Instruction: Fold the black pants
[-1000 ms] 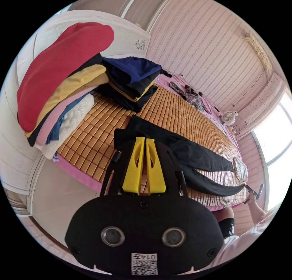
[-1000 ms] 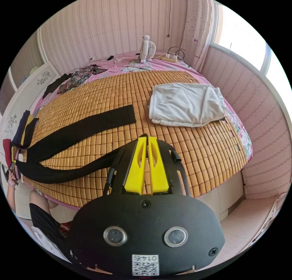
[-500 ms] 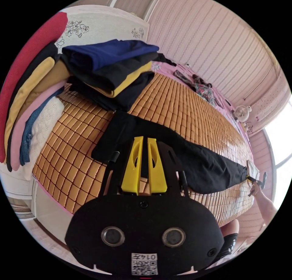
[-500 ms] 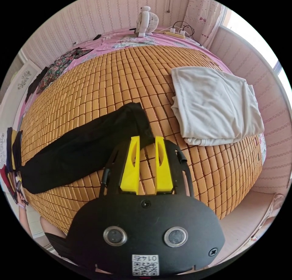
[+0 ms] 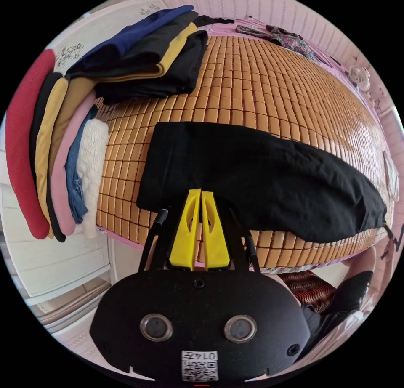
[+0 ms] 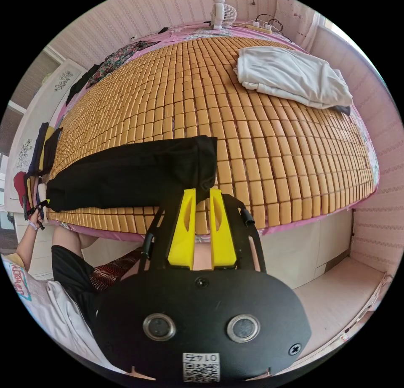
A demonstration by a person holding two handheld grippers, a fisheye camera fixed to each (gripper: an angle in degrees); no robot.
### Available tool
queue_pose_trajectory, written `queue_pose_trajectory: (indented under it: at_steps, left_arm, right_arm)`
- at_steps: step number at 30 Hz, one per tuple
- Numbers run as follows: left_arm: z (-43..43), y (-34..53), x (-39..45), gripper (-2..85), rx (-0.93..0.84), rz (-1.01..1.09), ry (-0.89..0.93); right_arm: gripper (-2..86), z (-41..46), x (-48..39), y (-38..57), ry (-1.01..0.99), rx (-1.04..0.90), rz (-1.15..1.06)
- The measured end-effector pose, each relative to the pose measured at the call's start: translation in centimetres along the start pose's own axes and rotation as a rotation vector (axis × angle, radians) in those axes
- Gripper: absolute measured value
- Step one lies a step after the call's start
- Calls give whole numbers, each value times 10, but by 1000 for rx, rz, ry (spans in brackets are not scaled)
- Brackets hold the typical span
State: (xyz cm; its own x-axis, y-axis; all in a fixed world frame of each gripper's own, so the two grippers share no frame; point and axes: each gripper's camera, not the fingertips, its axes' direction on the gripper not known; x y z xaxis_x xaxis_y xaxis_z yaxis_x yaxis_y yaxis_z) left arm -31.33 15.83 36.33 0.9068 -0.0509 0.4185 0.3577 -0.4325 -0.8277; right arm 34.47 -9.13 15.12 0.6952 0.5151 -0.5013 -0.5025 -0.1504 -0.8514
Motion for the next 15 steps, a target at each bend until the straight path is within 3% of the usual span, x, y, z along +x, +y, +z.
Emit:
queue_pose_trajectory:
  at_steps: [5,10,15]
  left_arm:
    - [-34,38,26,37,172,41,161]
    - [-55,58,144,77,266,365,331]
    - [-38,64,252,93,288,573,421]
  right_arm:
    - [43,-46,23,65,4,166,100]
    - [49,-64,33,60,-21,317,134]
    - [43,-32,38,45,-67,327,155]
